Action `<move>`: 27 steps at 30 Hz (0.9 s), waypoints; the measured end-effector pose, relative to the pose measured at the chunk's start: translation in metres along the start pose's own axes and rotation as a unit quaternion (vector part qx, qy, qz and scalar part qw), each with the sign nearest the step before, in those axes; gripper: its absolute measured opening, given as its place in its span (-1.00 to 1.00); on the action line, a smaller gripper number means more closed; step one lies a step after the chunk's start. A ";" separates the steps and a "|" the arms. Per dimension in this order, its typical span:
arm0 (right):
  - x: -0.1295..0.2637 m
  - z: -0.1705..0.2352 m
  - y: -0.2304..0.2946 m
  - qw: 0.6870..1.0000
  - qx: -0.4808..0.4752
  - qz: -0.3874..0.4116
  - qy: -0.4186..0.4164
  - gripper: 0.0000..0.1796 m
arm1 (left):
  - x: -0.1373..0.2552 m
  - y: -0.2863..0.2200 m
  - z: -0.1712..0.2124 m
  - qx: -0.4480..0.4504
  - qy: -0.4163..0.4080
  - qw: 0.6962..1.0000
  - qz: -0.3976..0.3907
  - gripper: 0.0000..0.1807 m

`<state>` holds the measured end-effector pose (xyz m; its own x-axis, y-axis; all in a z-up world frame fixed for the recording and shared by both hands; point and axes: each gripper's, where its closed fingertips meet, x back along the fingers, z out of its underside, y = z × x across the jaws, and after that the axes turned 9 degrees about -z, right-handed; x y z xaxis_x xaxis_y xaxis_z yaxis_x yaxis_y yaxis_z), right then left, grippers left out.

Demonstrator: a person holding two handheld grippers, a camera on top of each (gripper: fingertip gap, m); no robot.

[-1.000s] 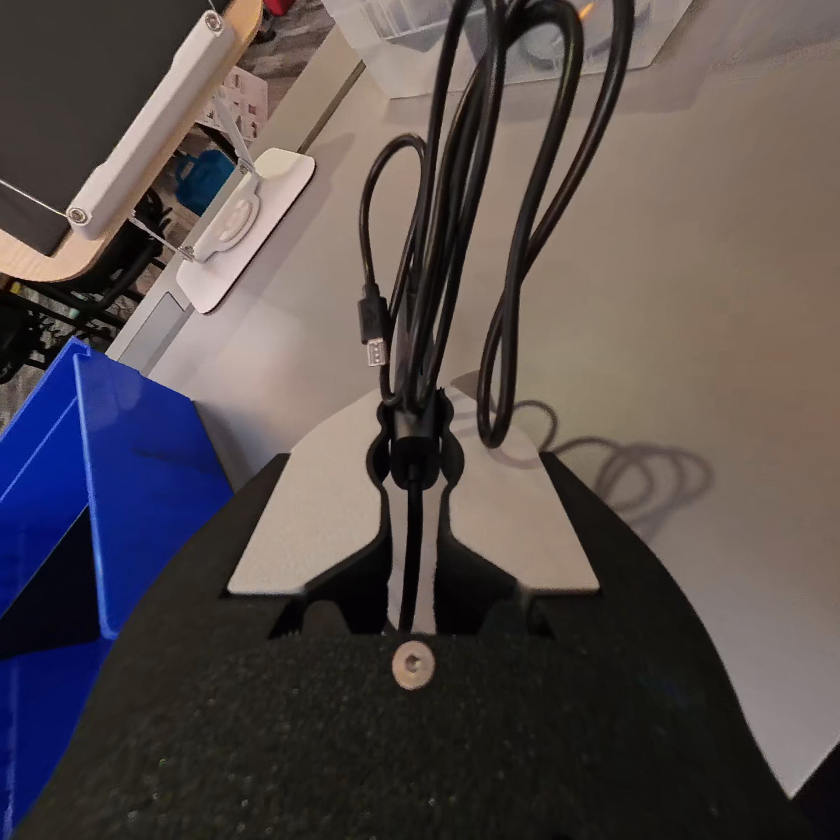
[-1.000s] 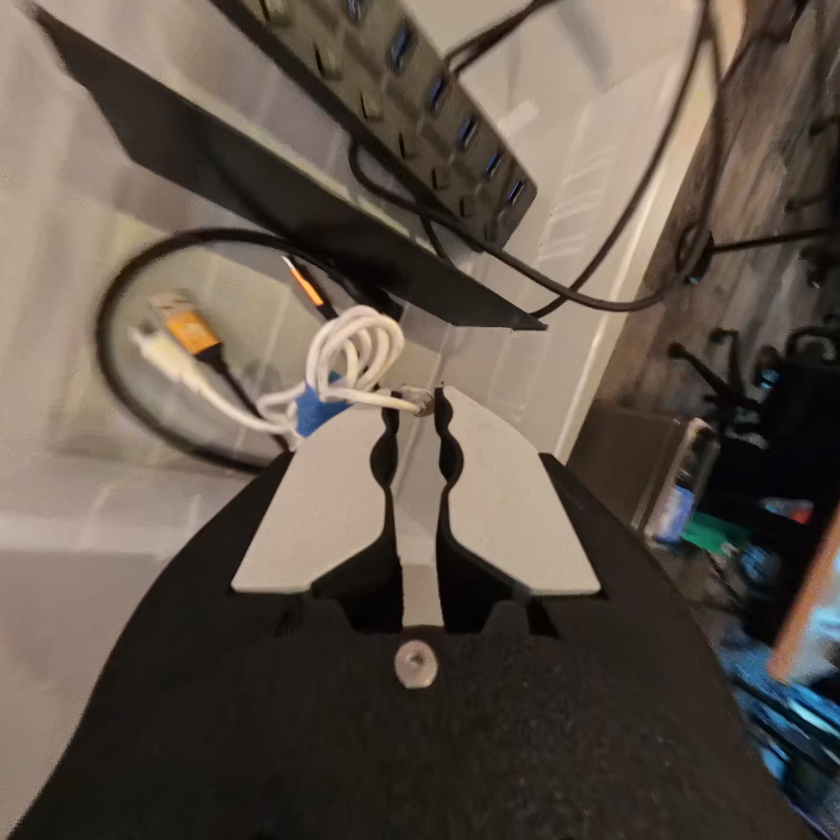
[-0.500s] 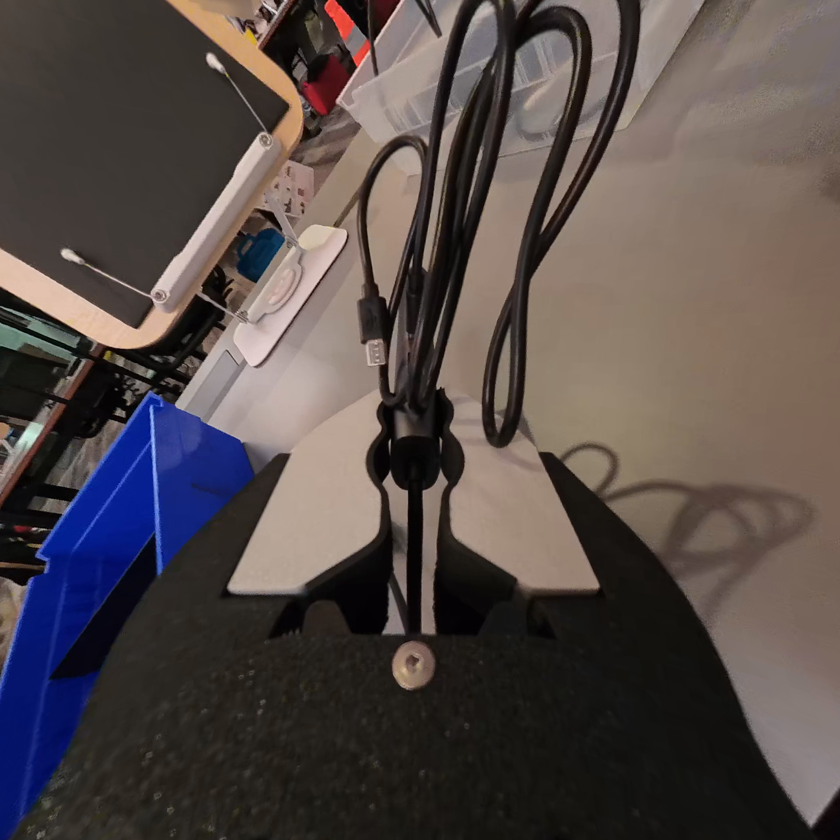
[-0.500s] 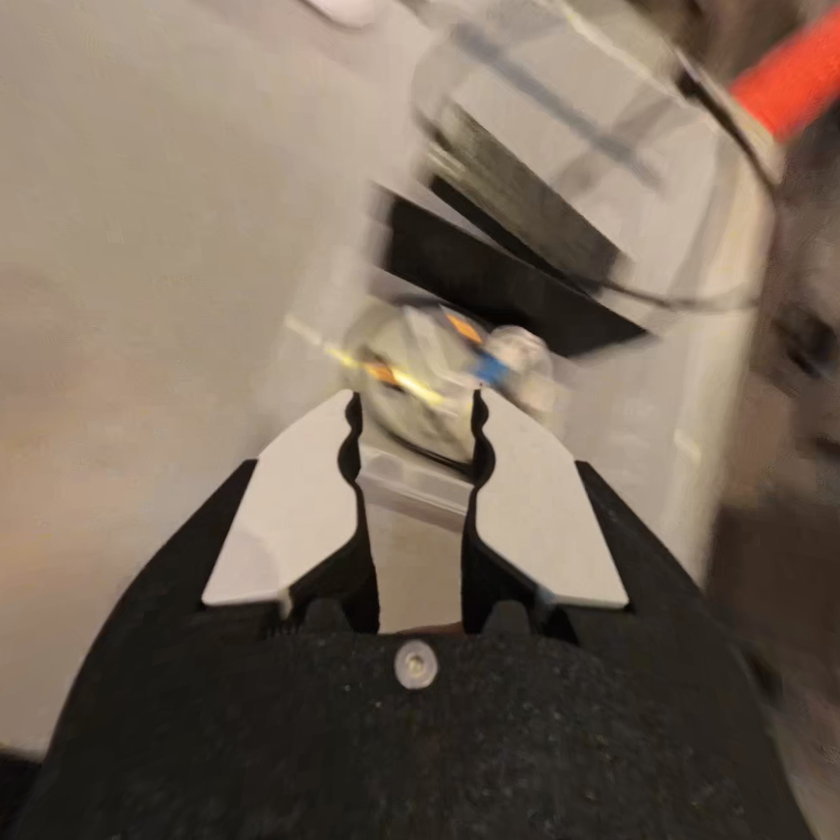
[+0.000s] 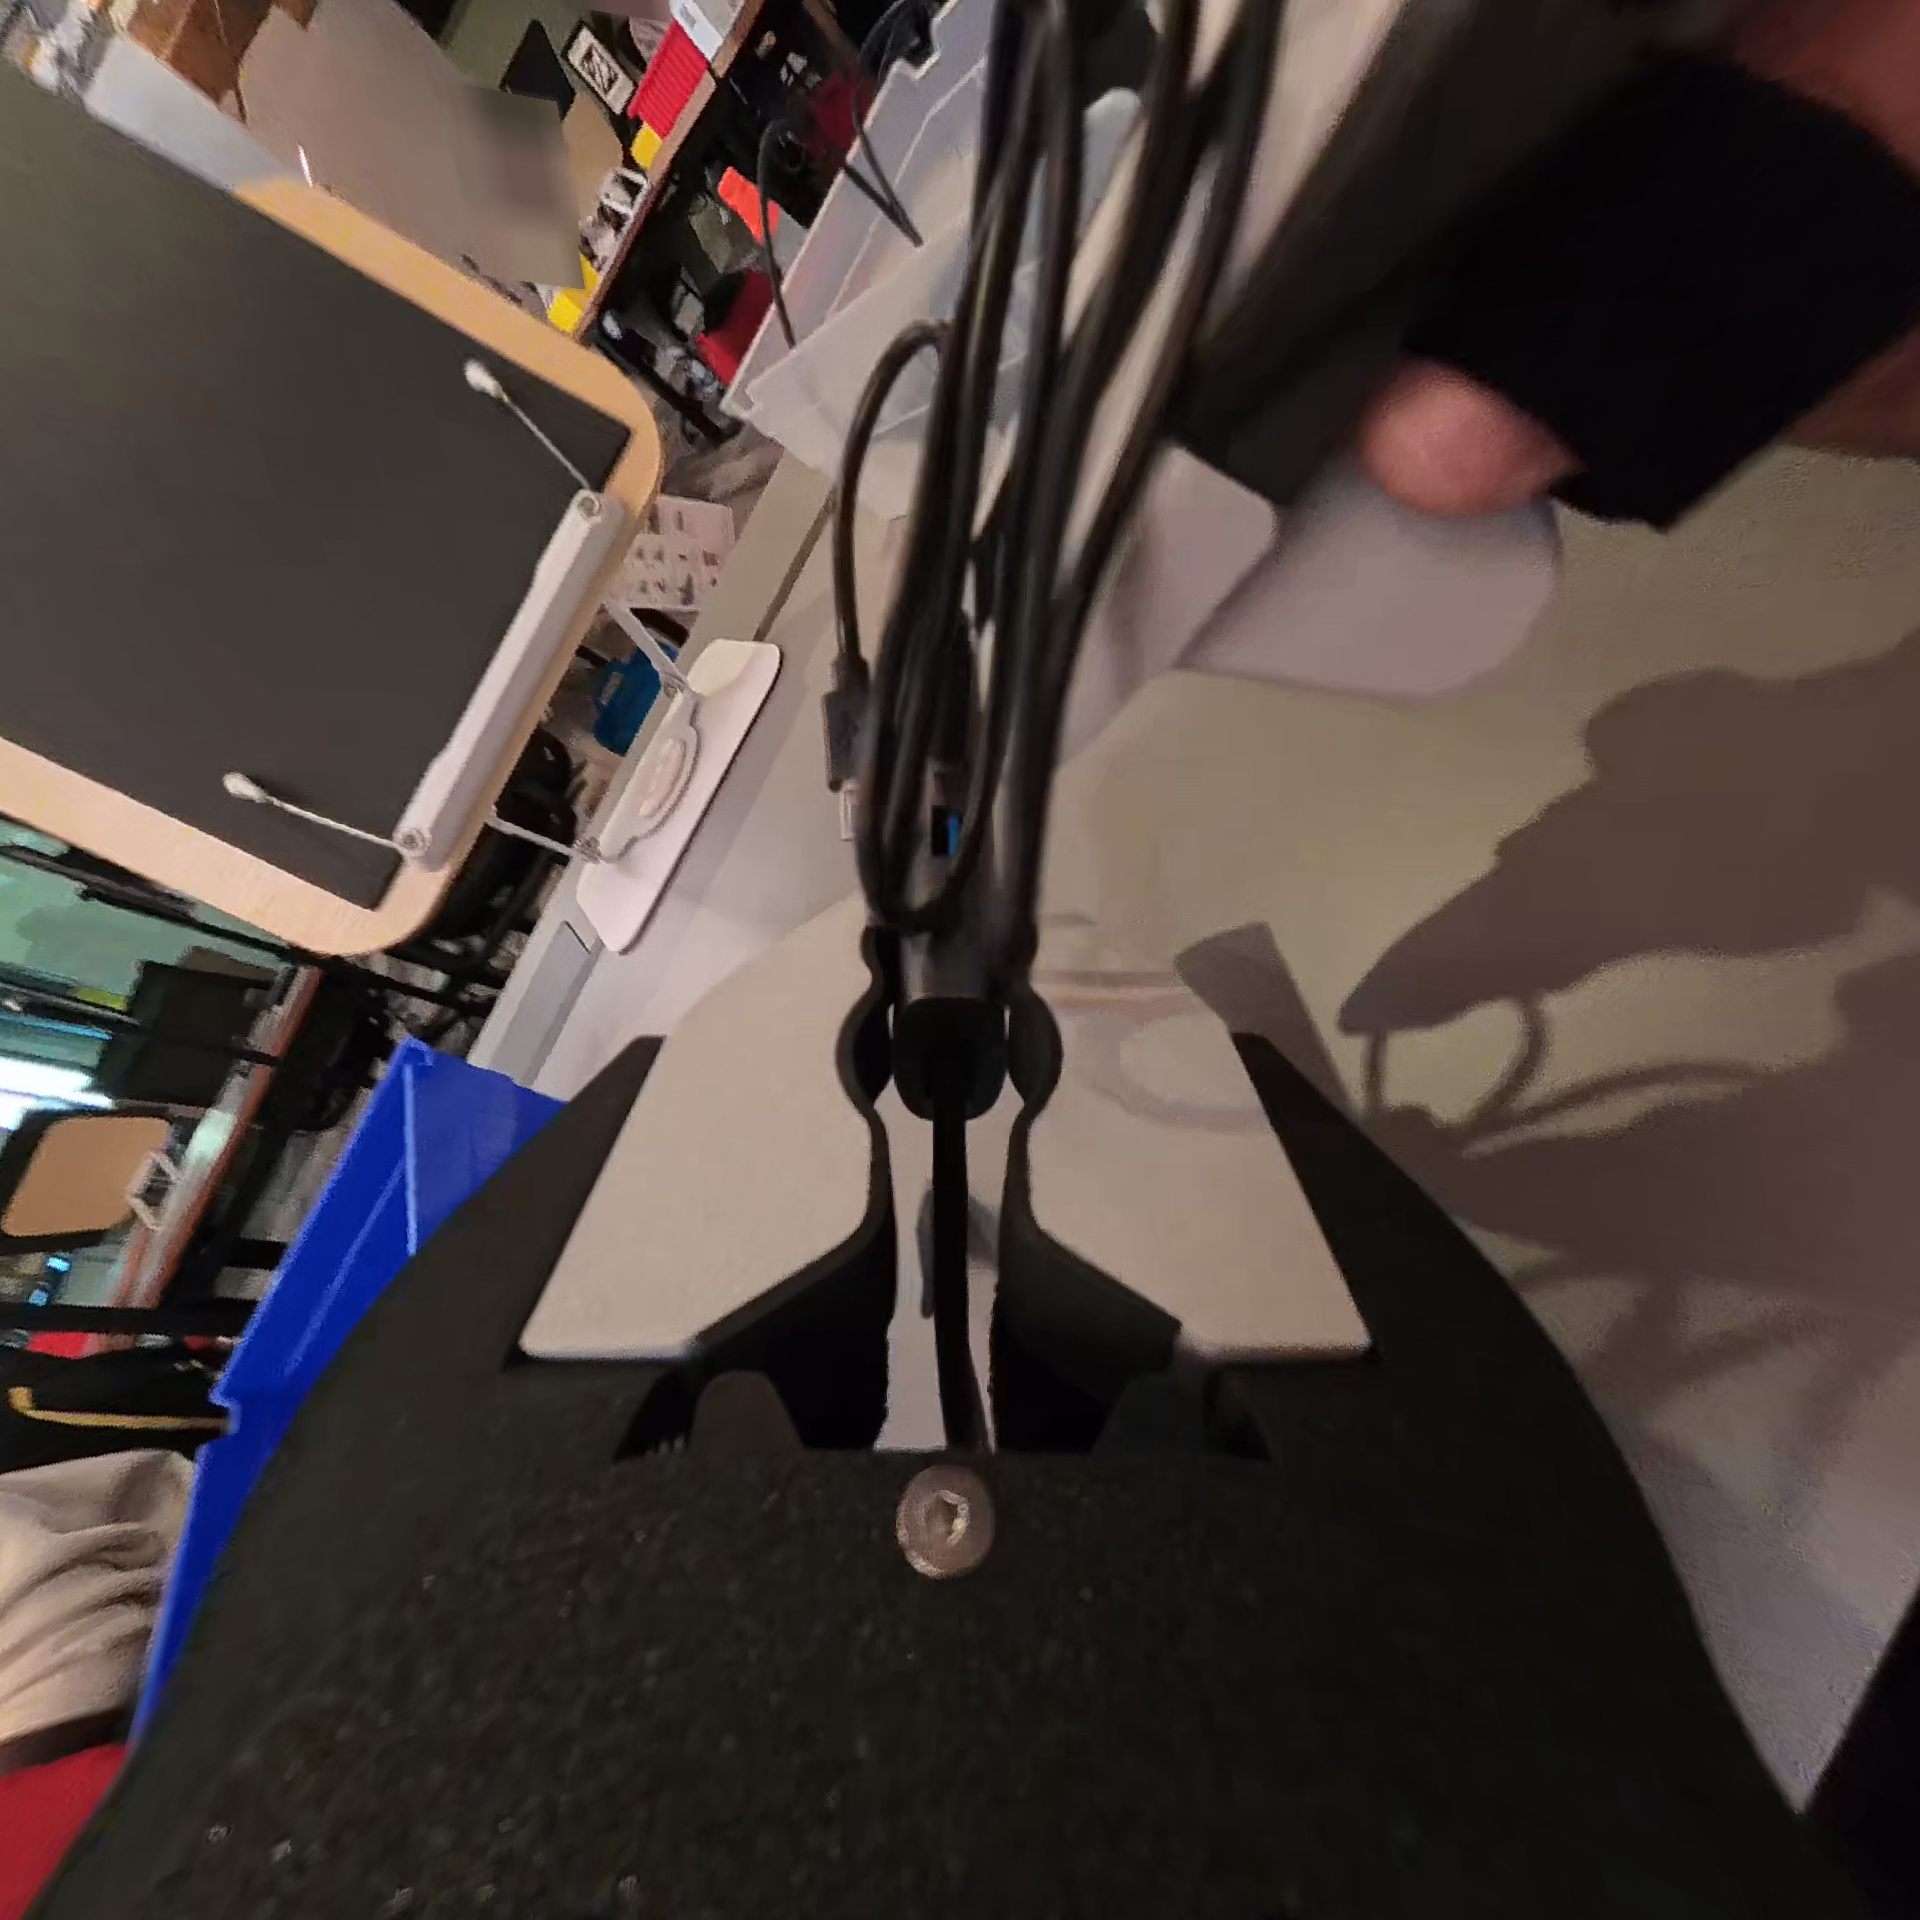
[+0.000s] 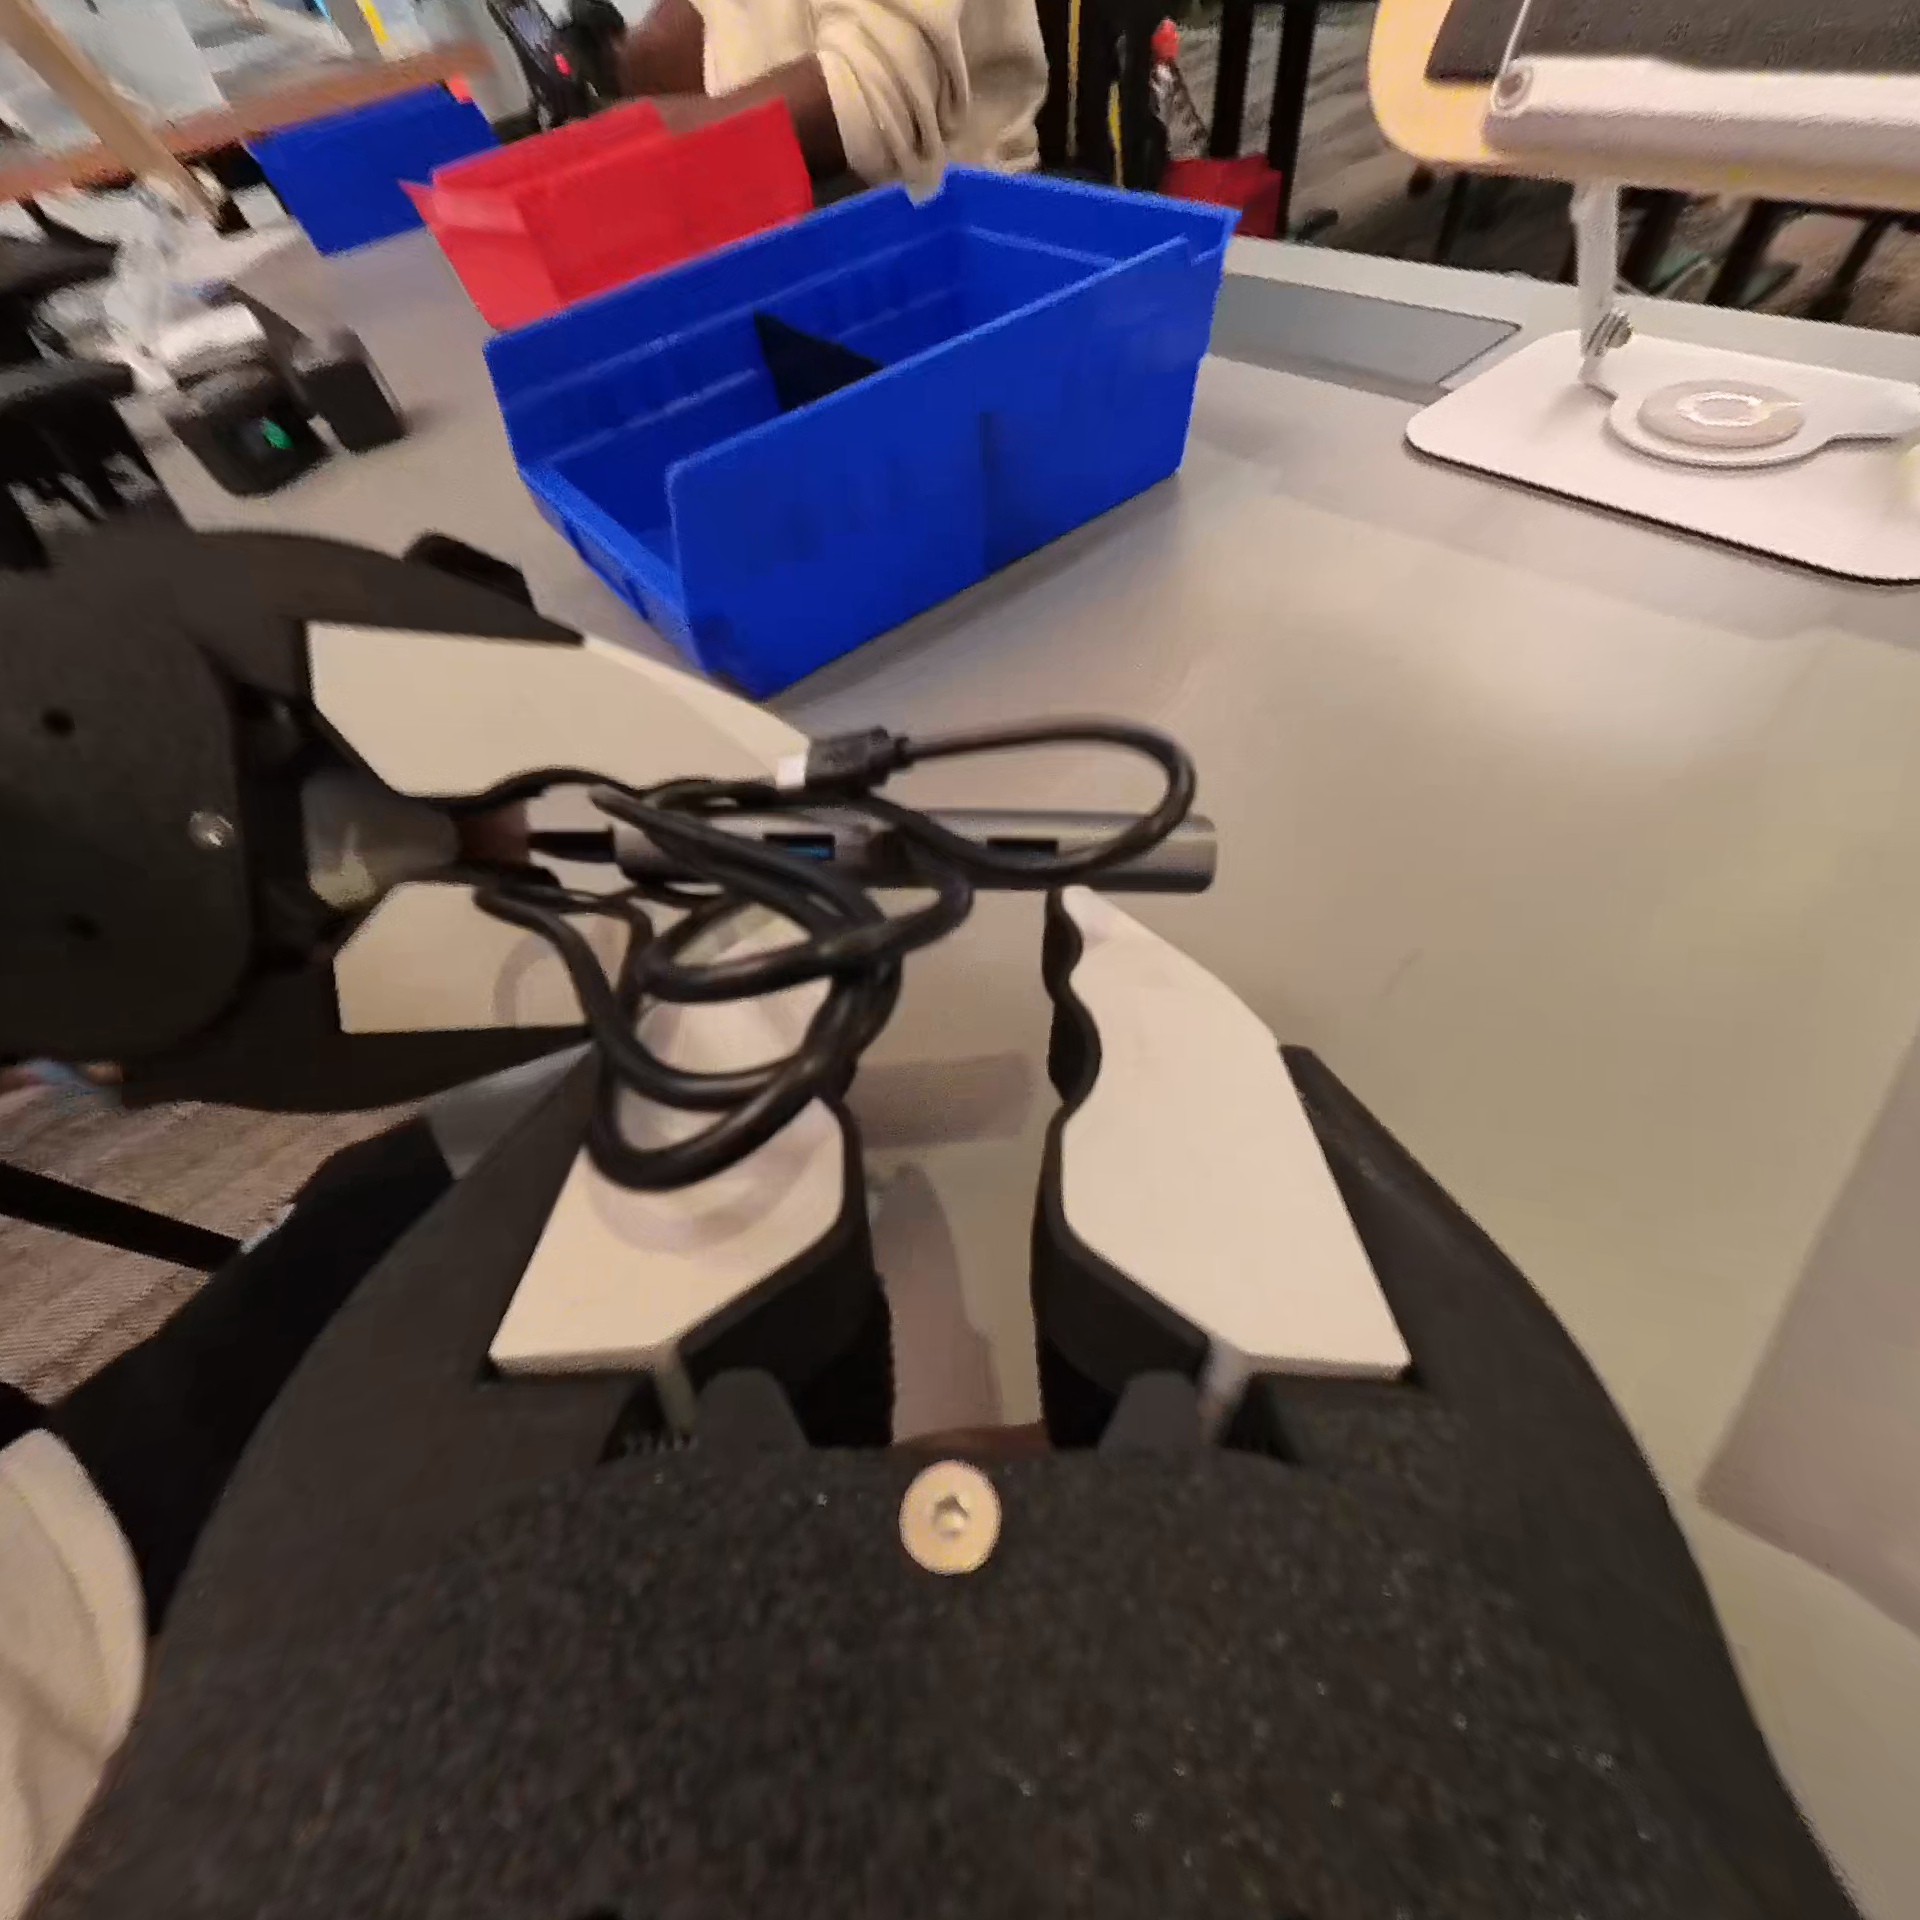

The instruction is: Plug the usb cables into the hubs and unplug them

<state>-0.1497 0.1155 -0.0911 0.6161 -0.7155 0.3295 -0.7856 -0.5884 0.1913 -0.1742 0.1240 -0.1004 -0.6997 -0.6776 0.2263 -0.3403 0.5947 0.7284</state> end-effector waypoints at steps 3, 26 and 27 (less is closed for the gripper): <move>0.001 -0.001 0.002 1.000 -0.002 -0.009 0.003 -0.70 | 0.002 -0.005 -0.002 -0.062 -0.008 0.998 -0.020 -0.82; 0.008 0.005 0.004 0.999 -0.033 -0.003 -0.014 -0.84 | -0.006 -0.009 -0.004 -0.060 0.014 0.998 -0.011 -0.82; 0.008 0.005 0.003 1.000 -0.003 0.003 -0.004 -0.84 | -0.007 -0.013 -0.004 -0.047 0.011 0.999 0.000 -0.81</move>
<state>-0.1464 0.1060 -0.0928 0.6118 -0.7221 0.3228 -0.7896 -0.5819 0.1948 -0.1627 0.1194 -0.1086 -0.6854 -0.6875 0.2401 -0.2793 0.5527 0.7852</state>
